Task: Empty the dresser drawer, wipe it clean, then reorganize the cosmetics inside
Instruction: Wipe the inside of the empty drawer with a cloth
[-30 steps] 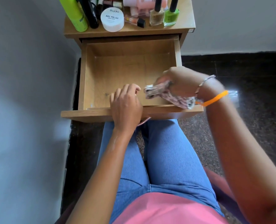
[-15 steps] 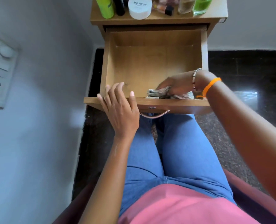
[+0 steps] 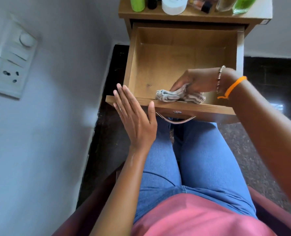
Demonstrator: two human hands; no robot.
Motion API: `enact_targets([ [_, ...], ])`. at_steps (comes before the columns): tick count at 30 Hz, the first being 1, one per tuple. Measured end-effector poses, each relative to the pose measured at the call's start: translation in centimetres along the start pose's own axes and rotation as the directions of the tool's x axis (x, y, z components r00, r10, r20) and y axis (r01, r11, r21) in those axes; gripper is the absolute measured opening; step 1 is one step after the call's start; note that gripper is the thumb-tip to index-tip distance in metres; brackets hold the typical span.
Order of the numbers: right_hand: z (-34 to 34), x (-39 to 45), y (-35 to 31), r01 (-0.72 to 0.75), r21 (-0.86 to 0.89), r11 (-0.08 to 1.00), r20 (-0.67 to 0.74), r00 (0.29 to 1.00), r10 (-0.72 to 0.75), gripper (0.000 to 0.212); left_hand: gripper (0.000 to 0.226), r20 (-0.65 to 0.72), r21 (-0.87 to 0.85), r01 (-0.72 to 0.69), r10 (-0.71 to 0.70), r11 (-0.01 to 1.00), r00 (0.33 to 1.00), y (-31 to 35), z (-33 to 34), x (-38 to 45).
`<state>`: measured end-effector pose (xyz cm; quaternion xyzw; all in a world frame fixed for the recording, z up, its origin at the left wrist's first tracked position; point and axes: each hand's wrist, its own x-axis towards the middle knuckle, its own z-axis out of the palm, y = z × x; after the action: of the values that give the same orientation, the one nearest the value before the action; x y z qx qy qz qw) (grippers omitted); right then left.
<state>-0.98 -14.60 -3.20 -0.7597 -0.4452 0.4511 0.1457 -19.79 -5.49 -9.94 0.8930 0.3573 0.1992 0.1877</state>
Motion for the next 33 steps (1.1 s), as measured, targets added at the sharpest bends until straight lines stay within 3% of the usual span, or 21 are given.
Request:
enact_targets([
  [3, 0.7, 1.1, -1.9, 0.064, 0.058, 0.996, -0.034, 0.997, -0.062, 0.058, 0.076, 0.018, -0.016, -0.009, 0.009, 1.000, 1.000, -0.1, -0.2, 0.1],
  [6, 3.3, 4.9, -4.7, 0.224, 0.075, 0.972, -0.119, 0.969, -0.215, 0.047, 0.079, 0.028, -0.024, -0.006, 0.007, 1.000, 1.000, -0.2, -0.3, 0.2],
  [8, 4.0, 6.1, -5.3, 0.237, 0.090, 0.967, -0.146, 0.964, -0.223, 0.046, 0.080, 0.033, -0.025, -0.005, 0.006, 1.000, 0.999, -0.1, -0.4, 0.2],
  [13, 1.2, 1.8, -0.4, 0.018, 0.167, 0.986, 0.033, 0.999, -0.024, 0.060, 0.078, 0.051, 0.002, -0.017, 0.017, 1.000, 0.999, 0.0, -0.4, 0.0],
  [16, -1.3, -0.1, 1.5, -0.073, 0.061, 0.995, 0.119, 0.991, 0.066, 0.060, 0.077, 0.056, 0.014, -0.001, 0.000, 1.000, 0.998, 0.3, -0.5, -0.1],
  [19, -2.9, 1.4, 2.0, -0.210, -0.093, 0.973, -0.007, 0.978, 0.211, 0.046, 0.076, 0.056, 0.014, 0.031, -0.032, 0.999, 0.998, 0.6, -0.6, 0.1],
  [21, -2.1, 3.3, 0.4, -0.193, -0.082, 0.978, -0.116, 0.976, 0.183, 0.041, 0.074, 0.068, 0.000, 0.026, -0.026, 1.000, 0.997, 0.9, -0.6, 0.1],
  [24, 1.4, 5.9, -2.9, -0.050, 0.030, 0.998, -0.010, 0.999, 0.051, 0.029, 0.071, 0.094, 0.021, -0.045, 0.043, 0.999, 0.995, 1.5, -0.4, 0.0],
  [27, 2.9, 6.7, -4.3, 0.035, 0.067, 0.997, 0.097, 0.994, -0.041, 0.032, 0.068, 0.123, 0.092, -0.104, 0.092, 0.990, 0.988, 1.7, -0.1, -0.2],
  [31, 1.4, 3.7, -0.9, -0.095, 0.184, 0.978, 0.220, 0.974, 0.053, 0.042, 0.064, 0.136, 0.135, -0.109, 0.090, 0.985, 0.987, 2.1, -0.2, -0.2],
  [33, 0.5, 1.3, 1.4, -0.157, 0.190, 0.969, 0.188, 0.975, 0.121, 0.025, 0.062, 0.160, 0.169, -0.134, 0.107, 0.976, 0.981, 2.7, -0.2, 0.3],
])
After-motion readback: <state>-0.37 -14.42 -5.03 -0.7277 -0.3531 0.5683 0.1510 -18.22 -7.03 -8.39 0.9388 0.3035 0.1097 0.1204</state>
